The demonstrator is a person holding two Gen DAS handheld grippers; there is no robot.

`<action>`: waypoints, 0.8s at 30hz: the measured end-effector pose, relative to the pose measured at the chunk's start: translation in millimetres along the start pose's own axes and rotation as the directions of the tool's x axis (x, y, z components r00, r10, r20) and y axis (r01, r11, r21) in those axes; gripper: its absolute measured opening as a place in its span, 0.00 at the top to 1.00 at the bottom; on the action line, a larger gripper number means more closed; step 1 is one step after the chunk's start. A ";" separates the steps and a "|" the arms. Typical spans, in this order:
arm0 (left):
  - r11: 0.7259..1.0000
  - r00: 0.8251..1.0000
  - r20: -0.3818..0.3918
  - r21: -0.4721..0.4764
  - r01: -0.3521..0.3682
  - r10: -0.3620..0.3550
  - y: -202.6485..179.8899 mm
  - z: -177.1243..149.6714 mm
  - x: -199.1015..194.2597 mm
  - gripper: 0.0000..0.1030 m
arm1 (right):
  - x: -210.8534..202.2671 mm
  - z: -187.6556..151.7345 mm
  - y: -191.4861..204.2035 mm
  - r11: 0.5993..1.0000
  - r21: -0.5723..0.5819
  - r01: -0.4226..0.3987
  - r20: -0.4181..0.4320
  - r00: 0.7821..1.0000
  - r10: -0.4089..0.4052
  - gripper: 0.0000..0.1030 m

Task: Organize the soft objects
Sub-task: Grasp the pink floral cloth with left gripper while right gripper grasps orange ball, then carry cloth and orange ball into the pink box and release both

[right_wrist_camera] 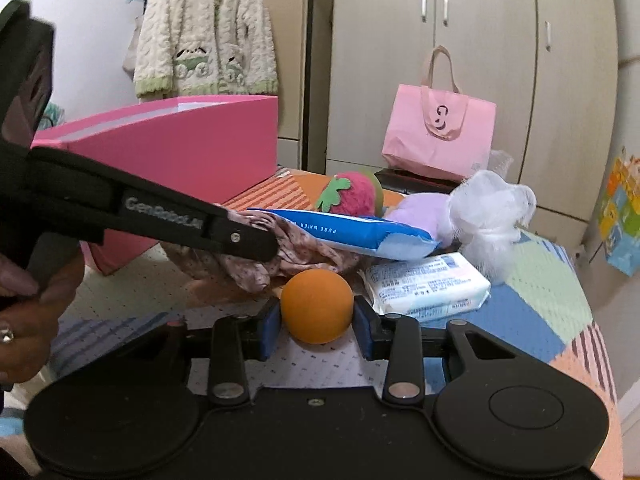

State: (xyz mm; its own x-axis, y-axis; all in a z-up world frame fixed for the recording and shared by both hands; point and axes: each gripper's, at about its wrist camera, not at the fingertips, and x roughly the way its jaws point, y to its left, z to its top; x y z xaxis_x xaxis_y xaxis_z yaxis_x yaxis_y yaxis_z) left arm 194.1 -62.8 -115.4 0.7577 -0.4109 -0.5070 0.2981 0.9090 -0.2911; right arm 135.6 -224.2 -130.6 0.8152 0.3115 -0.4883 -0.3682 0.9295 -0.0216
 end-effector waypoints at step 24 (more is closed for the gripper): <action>0.998 0.998 -0.052 0.051 0.032 -0.030 5.4 -13.7 -61.2 0.84 | -37.2 -1.9 -10.2 0.980 0.159 -0.119 -0.047 0.991 0.128 0.58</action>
State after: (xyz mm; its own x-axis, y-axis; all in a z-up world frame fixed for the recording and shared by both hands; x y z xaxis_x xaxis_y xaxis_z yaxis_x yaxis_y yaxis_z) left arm 141.4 -33.7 -97.0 0.7173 -0.4407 -0.5396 0.3515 0.8976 -0.2658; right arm 108.1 -245.7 -113.9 0.7390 0.4185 -0.5279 -0.3870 0.9052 0.1759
